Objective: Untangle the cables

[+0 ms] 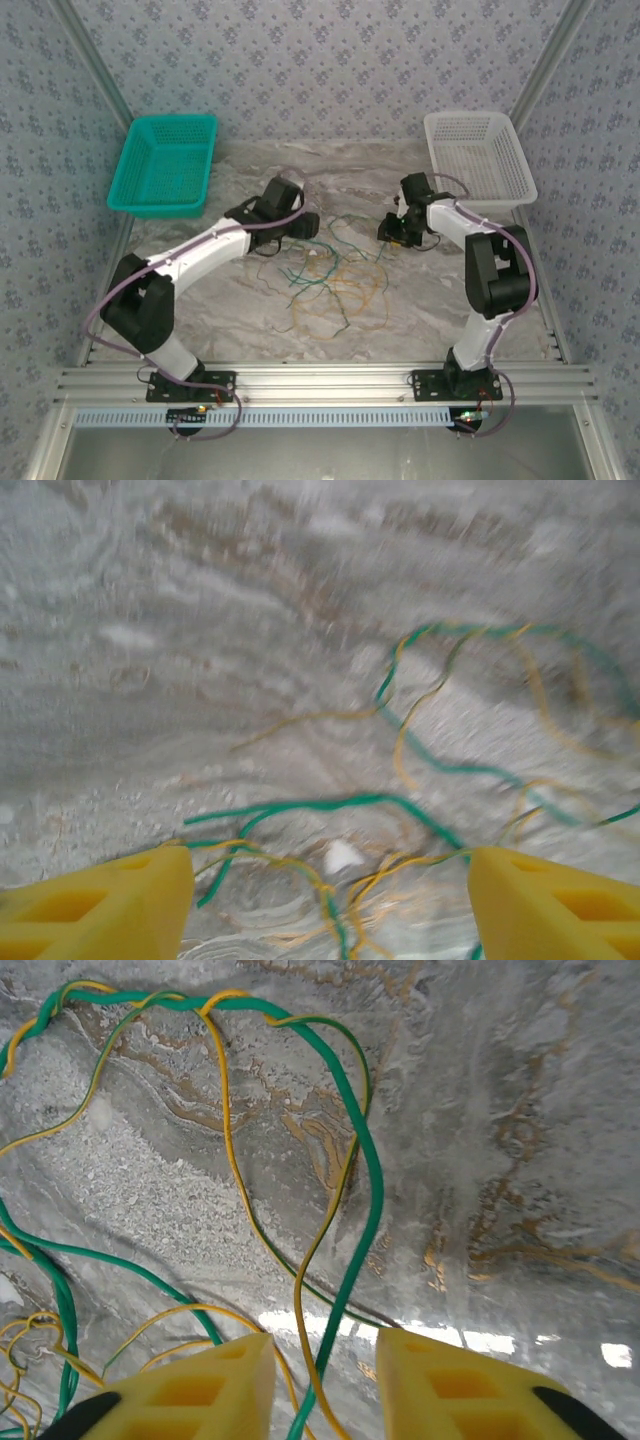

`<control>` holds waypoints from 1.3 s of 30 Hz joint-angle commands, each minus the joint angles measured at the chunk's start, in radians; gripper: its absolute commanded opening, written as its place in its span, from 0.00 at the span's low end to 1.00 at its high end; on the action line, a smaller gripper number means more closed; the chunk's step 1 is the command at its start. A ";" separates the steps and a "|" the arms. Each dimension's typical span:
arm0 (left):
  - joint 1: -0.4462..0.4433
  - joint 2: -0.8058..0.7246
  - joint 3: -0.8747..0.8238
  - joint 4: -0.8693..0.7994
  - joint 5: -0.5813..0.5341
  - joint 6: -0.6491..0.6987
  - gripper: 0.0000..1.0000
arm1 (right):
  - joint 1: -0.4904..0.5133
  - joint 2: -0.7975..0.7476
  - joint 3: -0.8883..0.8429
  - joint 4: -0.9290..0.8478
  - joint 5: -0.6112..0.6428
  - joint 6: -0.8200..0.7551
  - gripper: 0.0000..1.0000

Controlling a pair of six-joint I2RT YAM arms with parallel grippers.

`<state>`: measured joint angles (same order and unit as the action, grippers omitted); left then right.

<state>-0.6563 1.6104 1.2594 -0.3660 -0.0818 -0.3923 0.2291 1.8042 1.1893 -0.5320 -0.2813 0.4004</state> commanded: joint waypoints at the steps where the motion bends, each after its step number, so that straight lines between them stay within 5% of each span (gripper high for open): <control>1: -0.013 -0.042 0.086 -0.155 0.051 -0.055 0.73 | 0.014 0.020 0.051 -0.017 0.004 -0.004 0.27; 4: -0.037 -0.145 -0.041 -0.139 0.036 -0.109 0.73 | 0.015 0.030 0.068 -0.032 0.010 -0.023 0.10; 10: -0.052 -0.247 -0.292 0.015 -0.007 -0.166 0.76 | 0.019 -0.021 0.074 -0.042 0.032 -0.049 0.00; 23: -0.034 -0.181 -0.138 0.170 -0.014 0.026 0.76 | 0.072 -0.290 0.085 -0.059 0.114 -0.114 0.00; 31: 0.098 -0.273 -0.208 0.414 0.202 0.009 0.76 | 0.107 -0.421 0.186 -0.065 0.047 -0.180 0.00; 39: 0.108 -0.352 -0.226 0.442 0.297 0.071 0.73 | 0.159 -0.477 0.213 0.023 -0.066 -0.155 0.00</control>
<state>-0.5457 1.3025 1.0386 0.0170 0.1429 -0.3557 0.3660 1.3407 1.3766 -0.5480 -0.2863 0.2531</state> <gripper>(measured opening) 0.730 0.058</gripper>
